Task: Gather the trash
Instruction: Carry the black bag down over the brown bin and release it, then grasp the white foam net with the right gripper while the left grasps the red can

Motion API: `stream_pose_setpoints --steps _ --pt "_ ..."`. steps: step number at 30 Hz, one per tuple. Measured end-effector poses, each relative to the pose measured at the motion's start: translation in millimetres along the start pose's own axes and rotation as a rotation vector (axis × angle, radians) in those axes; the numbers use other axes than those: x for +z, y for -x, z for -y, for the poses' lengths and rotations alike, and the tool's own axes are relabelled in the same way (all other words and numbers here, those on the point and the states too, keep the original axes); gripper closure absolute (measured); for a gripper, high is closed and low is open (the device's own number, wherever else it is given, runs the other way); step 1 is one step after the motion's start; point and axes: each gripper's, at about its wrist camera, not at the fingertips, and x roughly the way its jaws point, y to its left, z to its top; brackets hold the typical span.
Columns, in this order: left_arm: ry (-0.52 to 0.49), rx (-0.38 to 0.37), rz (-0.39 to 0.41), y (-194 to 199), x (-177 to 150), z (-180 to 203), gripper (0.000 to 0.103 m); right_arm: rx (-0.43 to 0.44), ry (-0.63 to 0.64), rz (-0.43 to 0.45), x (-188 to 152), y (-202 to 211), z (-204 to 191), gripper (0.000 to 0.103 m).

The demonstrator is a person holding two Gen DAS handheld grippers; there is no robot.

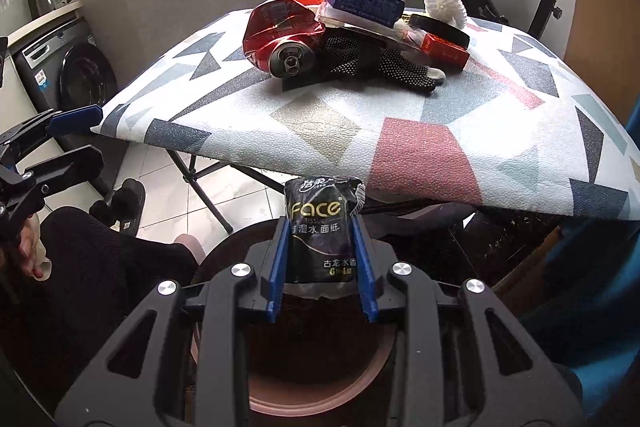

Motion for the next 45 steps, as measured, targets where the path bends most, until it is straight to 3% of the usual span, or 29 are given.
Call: stream_pose_setpoints --steps 5,9,21,24,26,28,36,45 --pt "0.086 0.062 0.047 14 -11 -24 0.011 0.012 0.053 -0.061 -6 -17 -14 0.07" --pt "0.121 0.116 0.05 16 -15 -30 0.009 0.092 0.051 -0.105 -10 -29 -19 0.069" --pt "0.155 0.139 0.016 9 -18 -37 0.009 0.121 0.115 -0.143 -15 -37 -38 0.065" --pt "0.18 0.148 0.029 12 -19 -42 0.009 0.1 0.115 -0.142 -15 -38 -36 0.049" --pt "0.192 0.156 0.034 13 -19 -43 0.009 0.073 0.105 -0.123 -14 -35 -33 0.019" --pt "0.197 0.162 0.035 13 -19 -44 0.009 0.059 0.076 -0.106 -12 -32 -26 0.011" --pt "0.196 0.171 0.037 13 -18 -43 0.009 -0.013 -0.076 -0.066 -7 -27 8 0.006" --pt "0.21 0.183 0.039 13 -18 -46 0.009 -0.081 -0.073 -0.017 -6 -19 11 0.006"
